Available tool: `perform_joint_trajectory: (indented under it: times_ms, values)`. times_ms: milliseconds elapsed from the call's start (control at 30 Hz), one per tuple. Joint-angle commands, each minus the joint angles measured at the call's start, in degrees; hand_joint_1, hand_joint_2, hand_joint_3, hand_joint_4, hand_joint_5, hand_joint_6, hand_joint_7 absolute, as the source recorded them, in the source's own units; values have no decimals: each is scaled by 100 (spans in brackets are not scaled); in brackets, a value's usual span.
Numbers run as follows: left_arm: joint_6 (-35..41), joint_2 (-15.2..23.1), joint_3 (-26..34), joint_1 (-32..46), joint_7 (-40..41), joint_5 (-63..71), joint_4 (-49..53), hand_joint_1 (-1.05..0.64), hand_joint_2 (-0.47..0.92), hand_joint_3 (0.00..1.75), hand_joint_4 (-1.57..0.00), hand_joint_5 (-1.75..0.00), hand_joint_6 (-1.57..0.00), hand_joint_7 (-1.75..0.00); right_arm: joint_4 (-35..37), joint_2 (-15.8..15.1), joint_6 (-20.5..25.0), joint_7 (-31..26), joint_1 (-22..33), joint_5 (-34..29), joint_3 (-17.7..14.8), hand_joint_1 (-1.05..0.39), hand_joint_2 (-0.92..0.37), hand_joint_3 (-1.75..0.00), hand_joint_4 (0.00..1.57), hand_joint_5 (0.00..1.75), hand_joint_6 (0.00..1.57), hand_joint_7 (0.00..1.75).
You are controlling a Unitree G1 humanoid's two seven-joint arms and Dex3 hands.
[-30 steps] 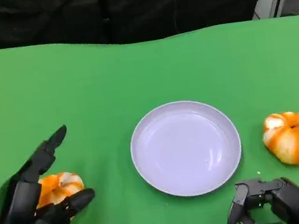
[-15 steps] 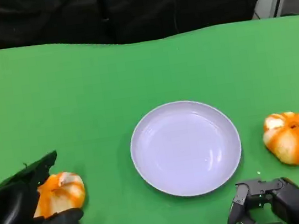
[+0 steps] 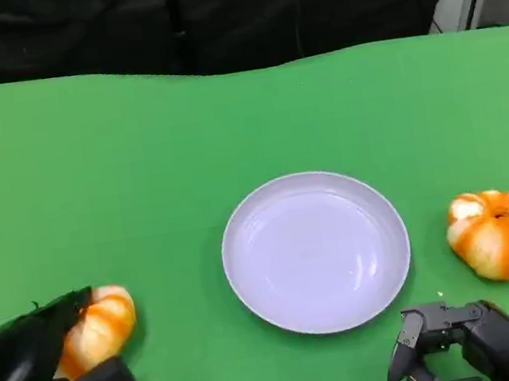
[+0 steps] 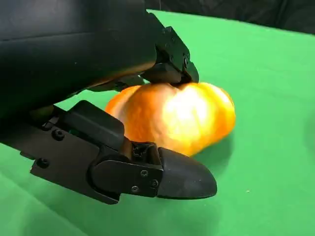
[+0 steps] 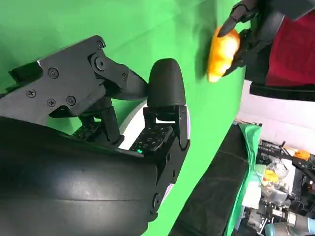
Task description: Grasp the bread from the table and place it into the plate.
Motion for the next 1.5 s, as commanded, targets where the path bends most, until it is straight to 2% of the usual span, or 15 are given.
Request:
perform_joint_trajectory:
  times_ms: [33,267,300,367,400,433,533,1033,1067,1100,1133,1167,1200,1267,1500]
  values:
    - [6,114,-160,-274,17,-119,476,-105,92,41,-43,-3,-44,-3,-25,-92,12,-34,39,29,-65,-13,-64,-91,81,146,86,112]
    - [-111,151,-476,-727,-49,-220,1170,-105,92,40,-46,-3,-48,-3,-47,-85,34,-26,58,53,-63,-14,-64,-92,81,146,85,113]
    - [-140,152,-509,-783,-39,-239,1250,-101,92,36,-47,-3,-49,-3,-40,-78,22,-14,53,68,-62,-14,-64,-92,81,146,85,113]
    - [-173,164,-575,-857,-17,-245,1350,-89,92,22,-50,-3,-51,-2,-28,-69,-4,-22,44,65,-63,-13,-64,-92,81,147,84,113]
    - [-186,181,-592,-854,-62,-279,1336,-63,86,12,-52,-2,-52,-2,-28,-65,-18,-46,41,45,-65,-14,-64,-92,81,147,84,114]
    - [-192,197,-606,-846,-93,-310,1317,-47,84,7,-53,-2,-53,-2,-31,-64,-24,-65,40,29,-67,-14,-64,-92,81,147,85,114]
    - [-210,239,-620,-804,-189,-454,1251,-28,81,2,-56,-2,-55,-1,-66,-66,4,-101,53,-5,-57,-14,-63,-93,82,146,85,115]
    - [-26,290,-783,-767,1,-496,1087,-21,79,0,-67,-3,-64,-2,-42,-64,26,-79,30,23,-45,-14,-65,-90,82,147,84,114]
    - [54,253,-765,-741,156,-441,1031,-17,78,0,-69,-45,-83,-18,-42,-62,26,-87,29,14,-44,-14,-65,-90,81,147,85,114]
    - [82,215,-736,-712,313,-420,979,-14,78,0,-56,-98,-79,-54,-42,-57,36,-90,28,13,-43,-14,-65,-90,81,147,85,114]
    - [112,170,-702,-685,468,-418,937,-11,78,1,-51,-135,-63,-106,-33,-56,25,-98,20,0,-41,-14,-65,-90,82,147,85,114]
    - [130,146,-687,-671,554,-431,914,-8,79,1,-55,-158,-51,-147,-28,-56,17,-103,14,-8,-40,-14,-65,-90,82,147,85,114]
    - [113,119,-666,-650,672,-453,896,-7,79,1,-56,-166,-47,-160,-39,-58,25,-114,16,-23,-38,-14,-65,-90,82,147,85,114]
    - [121,79,-627,-609,776,-518,832,-4,80,1,-64,-173,-48,-172,-32,-53,32,-118,13,-24,-39,-13,-65,-90,82,147,85,113]
    - [206,18,-566,-474,768,-656,494,-7,77,1,-71,-175,-55,-175,3,-55,-16,-132,-9,-46,-28,-14,-64,-91,82,146,85,113]
